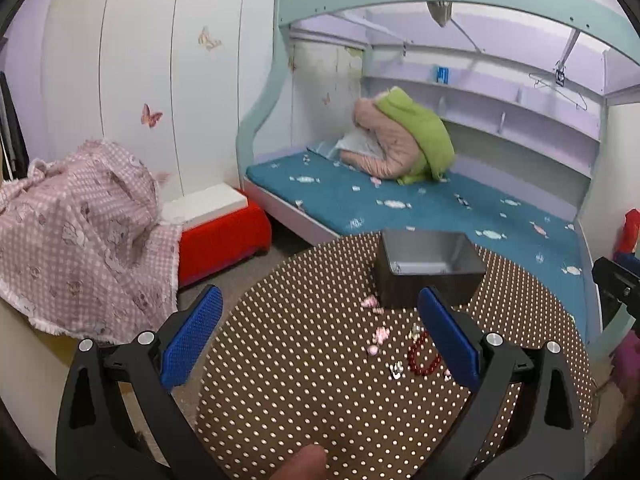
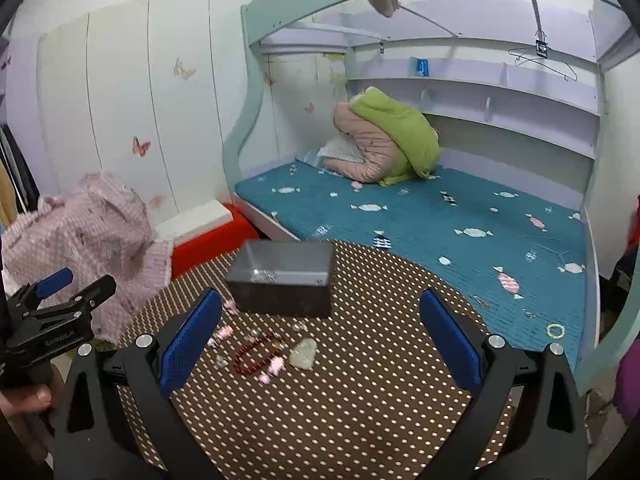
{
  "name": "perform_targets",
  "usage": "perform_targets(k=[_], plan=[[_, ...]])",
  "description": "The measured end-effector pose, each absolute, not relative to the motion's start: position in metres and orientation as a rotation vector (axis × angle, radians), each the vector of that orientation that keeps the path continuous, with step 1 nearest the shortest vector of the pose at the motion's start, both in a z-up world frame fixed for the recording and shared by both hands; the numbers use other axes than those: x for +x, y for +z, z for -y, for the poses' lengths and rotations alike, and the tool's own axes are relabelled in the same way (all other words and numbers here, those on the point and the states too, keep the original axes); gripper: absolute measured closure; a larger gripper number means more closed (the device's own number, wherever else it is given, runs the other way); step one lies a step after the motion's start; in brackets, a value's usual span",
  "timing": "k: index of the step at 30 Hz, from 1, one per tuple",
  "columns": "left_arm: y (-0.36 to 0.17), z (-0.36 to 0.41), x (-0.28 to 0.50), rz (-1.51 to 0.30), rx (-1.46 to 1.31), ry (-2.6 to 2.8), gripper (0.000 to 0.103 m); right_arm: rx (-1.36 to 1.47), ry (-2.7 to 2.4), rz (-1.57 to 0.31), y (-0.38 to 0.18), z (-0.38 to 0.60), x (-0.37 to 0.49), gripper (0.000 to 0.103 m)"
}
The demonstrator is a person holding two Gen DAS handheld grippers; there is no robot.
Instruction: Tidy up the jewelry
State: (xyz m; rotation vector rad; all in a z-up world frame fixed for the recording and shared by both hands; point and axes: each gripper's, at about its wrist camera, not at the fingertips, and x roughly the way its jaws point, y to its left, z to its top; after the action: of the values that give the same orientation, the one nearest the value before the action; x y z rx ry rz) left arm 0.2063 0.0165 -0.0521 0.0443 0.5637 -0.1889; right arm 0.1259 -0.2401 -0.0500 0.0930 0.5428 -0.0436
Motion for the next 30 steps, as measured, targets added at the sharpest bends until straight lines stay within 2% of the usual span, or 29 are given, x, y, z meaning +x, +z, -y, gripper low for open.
perform_targets(k=[13, 25, 26, 27, 29, 30], plan=[[-0.136, 0.03, 0.252, -0.743, 0.142, -0.139, 0.005, 0.059, 0.065, -0.718, -0.109, 0.262, 0.172, 0.008], [-0.192, 0.053, 0.302, -0.893, 0.235, -0.243, 0.006, 0.125, 0.038, -0.794, -0.134, 0.28, 0.189, 0.008], [-0.193, 0.054, 0.303, -0.897, 0.232, -0.254, 0.007, 0.12, 0.038, -0.801, -0.135, 0.279, 0.19, 0.008], [-0.196, 0.055, 0.303, -0.905, 0.226, -0.268, 0.022, 0.117, 0.039, -0.806, -0.136, 0.279, 0.192, 0.008], [-0.199, 0.052, 0.305, -0.923, 0.176, -0.315, 0.039, 0.109, 0.043, -0.813, -0.137, 0.277, 0.194, 0.008], [-0.198, 0.052, 0.306, -0.922, 0.17, -0.318, 0.044, 0.104, 0.044, -0.816, -0.138, 0.276, 0.195, 0.008]])
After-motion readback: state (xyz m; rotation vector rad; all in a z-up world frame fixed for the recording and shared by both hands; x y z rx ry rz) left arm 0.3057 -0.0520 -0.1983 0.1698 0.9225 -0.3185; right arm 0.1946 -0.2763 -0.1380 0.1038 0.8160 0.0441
